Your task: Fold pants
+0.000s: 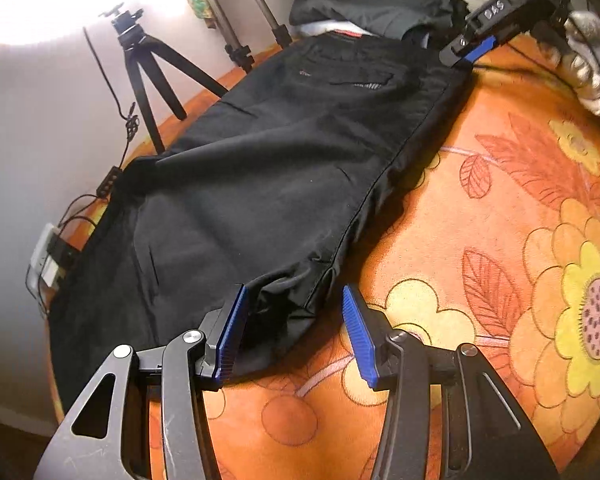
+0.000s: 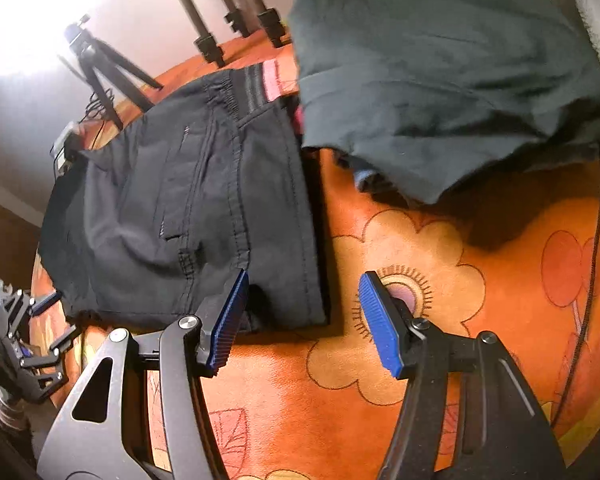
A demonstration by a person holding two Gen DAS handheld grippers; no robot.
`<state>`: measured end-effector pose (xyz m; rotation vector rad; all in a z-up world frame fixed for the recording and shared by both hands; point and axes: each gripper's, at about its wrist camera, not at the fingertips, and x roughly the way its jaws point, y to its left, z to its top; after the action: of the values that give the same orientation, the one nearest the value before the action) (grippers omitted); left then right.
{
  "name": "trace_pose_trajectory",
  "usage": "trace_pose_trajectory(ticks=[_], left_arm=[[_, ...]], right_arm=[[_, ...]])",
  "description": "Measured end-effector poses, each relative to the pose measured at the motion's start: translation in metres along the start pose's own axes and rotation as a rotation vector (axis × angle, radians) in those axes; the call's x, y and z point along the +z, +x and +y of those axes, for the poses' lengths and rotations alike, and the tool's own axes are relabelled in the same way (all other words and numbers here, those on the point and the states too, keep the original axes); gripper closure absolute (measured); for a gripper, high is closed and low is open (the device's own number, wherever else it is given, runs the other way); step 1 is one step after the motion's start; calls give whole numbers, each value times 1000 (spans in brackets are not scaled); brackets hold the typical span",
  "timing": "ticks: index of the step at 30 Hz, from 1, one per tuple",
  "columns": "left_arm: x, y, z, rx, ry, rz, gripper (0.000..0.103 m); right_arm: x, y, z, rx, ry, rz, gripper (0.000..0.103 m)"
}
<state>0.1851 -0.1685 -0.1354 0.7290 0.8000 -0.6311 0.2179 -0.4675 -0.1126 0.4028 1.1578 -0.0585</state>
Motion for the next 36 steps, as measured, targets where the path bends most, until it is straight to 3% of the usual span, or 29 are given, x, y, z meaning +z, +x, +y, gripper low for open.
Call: trace_pose_trajectory(ticks=[2,3,5,7,8,10,14,18,20,22,23,29,35,36], left_arm=[[3,2,-1,17,11,-9,56],[5,4,-1,23,11,-12,57],[6,9,0,15,15,-12,78],[9,11,1,2,8,-13,90],[9,12,0,7,11,-13,91],[10,9,0,12,8,-18,93],[6,2,3,10,-13,-34,94],[6,1,5,3,-32,-35,94],[6,0,4,8,-27,-38,94],[6,0,4,5,-29,-41,94],[6,0,5,5,-30,-43,94],[6,0,5,4,-31,-47,94],[4,-2,6,10,-41,-57,94],[4,-2,7,9,-45,-58,94]], right_arm=[[-2,0,3,6,-10,-4,45],[-3,1,6,12,-16,-5,52],[-4,2,8,40,-11,-3,60],[-3,1,9,70,3,-11,78],[-3,0,8,71,5,-16,90],[-4,-6,5,62,21,-28,97],[-8,-30,-7,156,70,-65,98],[-11,-35,-9,160,59,-72,97],[-10,-27,-14,158,91,-33,84],[-9,-23,-21,172,132,-11,41],[-9,-22,-24,166,147,-15,37],[-7,-2,-22,212,171,33,38],[-12,3,-12,247,176,15,57],[-13,4,-12,256,179,16,70]])
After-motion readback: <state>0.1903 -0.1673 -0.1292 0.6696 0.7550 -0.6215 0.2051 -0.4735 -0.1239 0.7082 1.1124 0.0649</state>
